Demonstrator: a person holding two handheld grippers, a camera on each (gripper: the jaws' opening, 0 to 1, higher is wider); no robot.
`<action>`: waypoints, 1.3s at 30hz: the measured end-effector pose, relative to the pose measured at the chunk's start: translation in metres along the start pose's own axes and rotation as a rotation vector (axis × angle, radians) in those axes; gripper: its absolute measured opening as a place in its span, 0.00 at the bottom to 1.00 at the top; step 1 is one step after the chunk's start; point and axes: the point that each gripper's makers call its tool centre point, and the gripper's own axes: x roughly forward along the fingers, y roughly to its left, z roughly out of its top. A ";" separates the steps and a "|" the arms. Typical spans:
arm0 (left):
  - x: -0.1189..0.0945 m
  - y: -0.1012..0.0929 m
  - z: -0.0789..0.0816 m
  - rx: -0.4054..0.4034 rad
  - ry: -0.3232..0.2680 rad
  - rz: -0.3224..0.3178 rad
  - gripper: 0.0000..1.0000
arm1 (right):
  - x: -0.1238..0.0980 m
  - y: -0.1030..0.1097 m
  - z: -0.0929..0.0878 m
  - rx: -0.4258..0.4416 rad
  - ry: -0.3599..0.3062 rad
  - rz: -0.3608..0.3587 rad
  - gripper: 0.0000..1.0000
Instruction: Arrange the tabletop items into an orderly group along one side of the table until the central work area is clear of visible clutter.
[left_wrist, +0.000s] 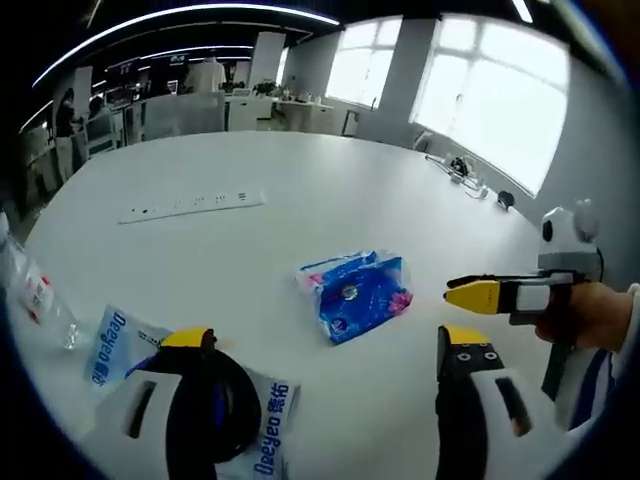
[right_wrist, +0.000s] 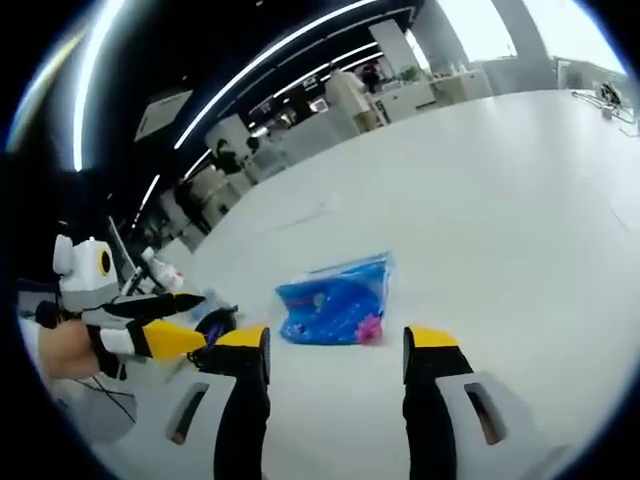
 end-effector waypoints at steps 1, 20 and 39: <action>-0.003 0.001 -0.001 -0.002 -0.003 0.003 0.94 | 0.000 0.002 0.000 -0.003 0.001 0.000 0.51; -0.066 0.038 -0.016 0.006 -0.024 0.025 0.91 | -0.013 0.053 -0.018 0.006 -0.015 -0.004 0.48; -0.104 0.075 -0.030 -0.004 -0.048 0.027 0.87 | -0.006 0.095 -0.032 0.001 -0.010 -0.013 0.47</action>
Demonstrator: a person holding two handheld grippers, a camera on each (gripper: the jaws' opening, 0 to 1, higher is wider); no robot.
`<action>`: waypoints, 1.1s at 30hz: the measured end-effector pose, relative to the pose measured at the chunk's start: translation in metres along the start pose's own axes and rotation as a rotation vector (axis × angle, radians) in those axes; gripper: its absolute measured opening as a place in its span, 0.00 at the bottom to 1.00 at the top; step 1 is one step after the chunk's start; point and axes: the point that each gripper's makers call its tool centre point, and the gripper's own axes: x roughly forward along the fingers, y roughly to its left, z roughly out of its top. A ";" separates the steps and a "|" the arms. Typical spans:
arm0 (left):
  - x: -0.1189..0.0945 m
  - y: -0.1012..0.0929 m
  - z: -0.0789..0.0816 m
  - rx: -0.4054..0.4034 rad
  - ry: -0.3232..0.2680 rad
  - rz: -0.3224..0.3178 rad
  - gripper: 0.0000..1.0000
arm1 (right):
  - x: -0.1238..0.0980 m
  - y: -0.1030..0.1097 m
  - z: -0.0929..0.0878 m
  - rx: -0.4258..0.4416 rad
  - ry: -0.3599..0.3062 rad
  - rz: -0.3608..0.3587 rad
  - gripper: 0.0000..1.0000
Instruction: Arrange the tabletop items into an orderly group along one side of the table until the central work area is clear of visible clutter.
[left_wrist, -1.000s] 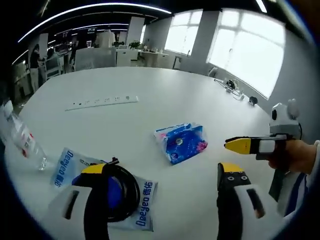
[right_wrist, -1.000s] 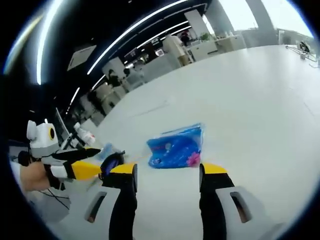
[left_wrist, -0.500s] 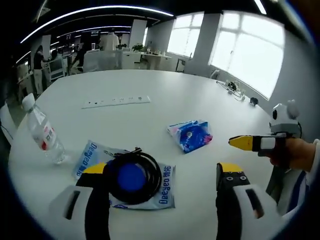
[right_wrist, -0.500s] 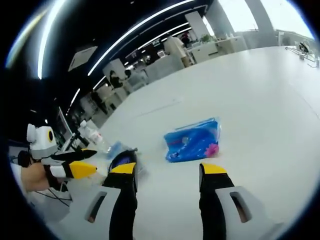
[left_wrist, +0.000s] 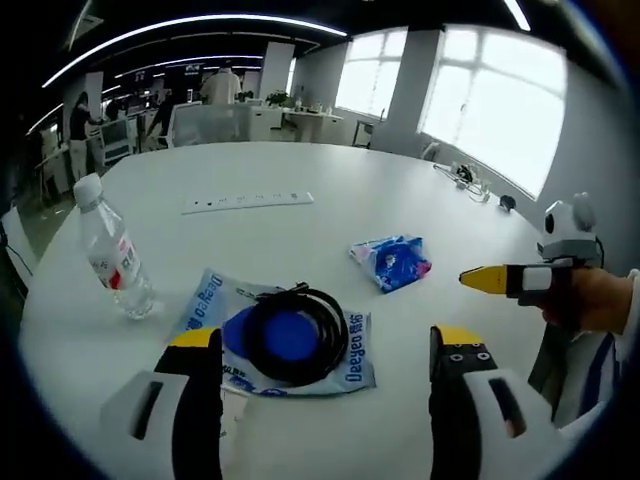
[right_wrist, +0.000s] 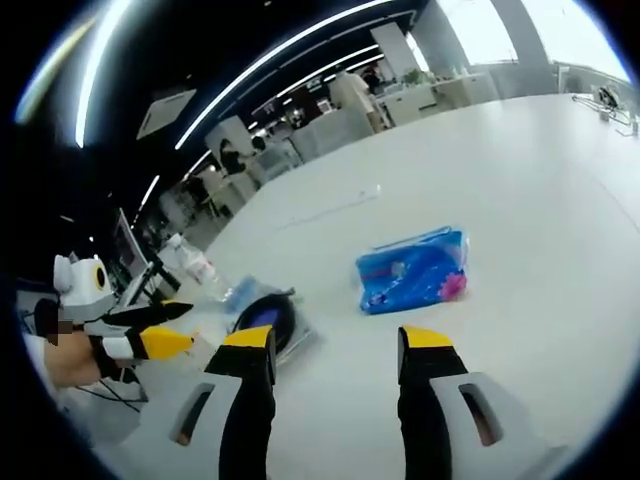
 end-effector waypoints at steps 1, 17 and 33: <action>-0.002 0.001 0.000 -0.008 -0.004 -0.002 0.87 | 0.001 0.002 -0.001 -0.003 0.002 0.003 0.47; -0.068 0.053 -0.030 0.002 -0.059 0.033 0.88 | 0.022 0.046 -0.023 -0.017 0.057 0.073 0.46; -0.141 0.069 -0.063 0.114 -0.129 0.043 1.00 | 0.038 0.073 -0.031 -0.042 0.112 0.096 0.42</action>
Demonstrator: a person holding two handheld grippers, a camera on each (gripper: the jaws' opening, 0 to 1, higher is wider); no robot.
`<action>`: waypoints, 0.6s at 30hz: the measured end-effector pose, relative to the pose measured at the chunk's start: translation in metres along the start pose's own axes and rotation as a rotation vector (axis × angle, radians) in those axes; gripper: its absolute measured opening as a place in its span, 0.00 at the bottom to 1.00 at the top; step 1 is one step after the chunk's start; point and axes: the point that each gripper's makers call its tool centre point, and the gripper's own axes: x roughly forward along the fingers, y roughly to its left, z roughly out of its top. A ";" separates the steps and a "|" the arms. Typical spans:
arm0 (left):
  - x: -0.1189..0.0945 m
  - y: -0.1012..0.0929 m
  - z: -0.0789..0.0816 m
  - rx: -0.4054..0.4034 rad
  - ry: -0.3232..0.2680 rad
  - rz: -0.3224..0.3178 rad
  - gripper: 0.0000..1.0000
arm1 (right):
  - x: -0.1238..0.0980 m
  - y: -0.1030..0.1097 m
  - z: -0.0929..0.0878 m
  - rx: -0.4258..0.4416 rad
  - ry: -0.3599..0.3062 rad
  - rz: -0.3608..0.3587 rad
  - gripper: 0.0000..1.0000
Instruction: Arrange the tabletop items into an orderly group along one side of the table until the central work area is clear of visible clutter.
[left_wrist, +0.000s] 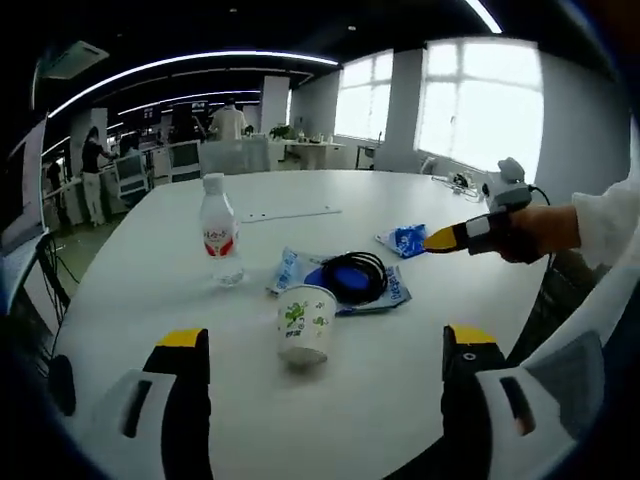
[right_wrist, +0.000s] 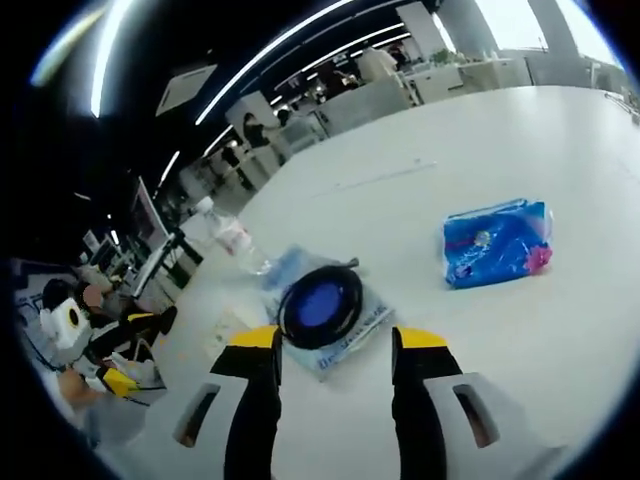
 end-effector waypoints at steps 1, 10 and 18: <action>-0.003 0.000 -0.002 0.000 0.000 0.002 1.00 | 0.000 0.000 0.000 -0.001 0.001 0.000 0.41; -0.025 0.013 -0.022 -0.002 -0.019 0.073 1.00 | 0.009 0.013 0.005 -0.016 0.018 0.015 0.39; -0.039 0.012 0.000 0.049 -0.173 0.125 0.96 | 0.035 0.022 0.008 -0.004 0.041 0.024 0.39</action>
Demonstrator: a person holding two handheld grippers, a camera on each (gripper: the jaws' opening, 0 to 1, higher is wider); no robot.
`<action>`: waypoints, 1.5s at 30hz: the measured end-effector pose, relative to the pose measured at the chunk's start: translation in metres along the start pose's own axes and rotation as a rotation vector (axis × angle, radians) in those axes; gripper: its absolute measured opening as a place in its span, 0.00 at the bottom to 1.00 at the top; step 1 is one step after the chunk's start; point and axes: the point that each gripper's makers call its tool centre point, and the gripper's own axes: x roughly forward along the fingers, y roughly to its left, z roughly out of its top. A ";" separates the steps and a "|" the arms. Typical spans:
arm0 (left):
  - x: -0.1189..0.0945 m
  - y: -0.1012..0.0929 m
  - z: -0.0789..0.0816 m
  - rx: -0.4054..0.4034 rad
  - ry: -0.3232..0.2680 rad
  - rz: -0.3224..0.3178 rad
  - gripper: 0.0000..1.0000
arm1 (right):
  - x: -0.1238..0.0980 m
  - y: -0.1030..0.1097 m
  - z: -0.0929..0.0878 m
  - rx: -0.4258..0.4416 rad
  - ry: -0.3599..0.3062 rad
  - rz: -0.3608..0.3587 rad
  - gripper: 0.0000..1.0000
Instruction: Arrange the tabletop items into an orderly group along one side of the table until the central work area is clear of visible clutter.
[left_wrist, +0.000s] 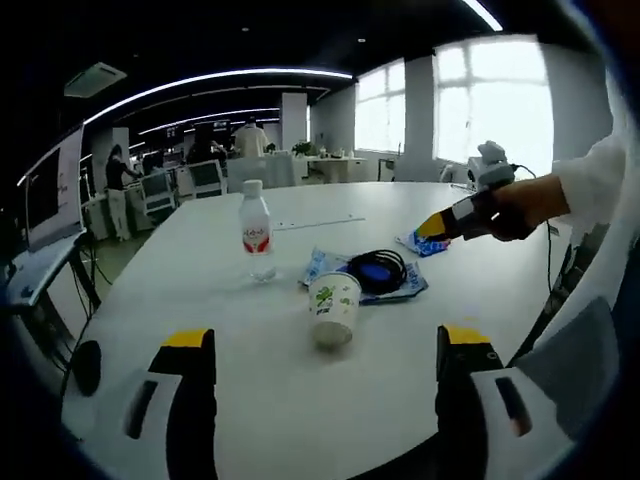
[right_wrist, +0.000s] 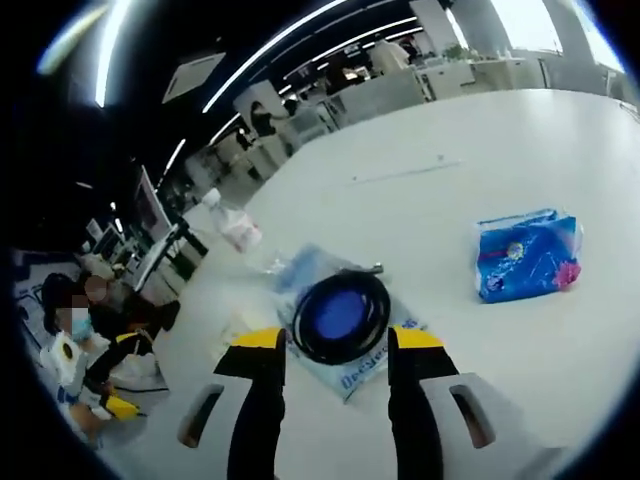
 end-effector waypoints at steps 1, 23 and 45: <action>-0.001 -0.002 -0.006 -0.006 0.023 -0.003 0.96 | 0.004 0.000 0.000 0.000 0.006 0.000 0.39; 0.003 0.006 -0.016 0.032 0.085 0.027 0.84 | 0.052 -0.019 -0.039 0.159 0.184 -0.129 0.37; 0.002 0.016 -0.026 0.020 0.127 0.055 0.75 | 0.055 -0.044 -0.041 0.529 0.148 -0.198 0.01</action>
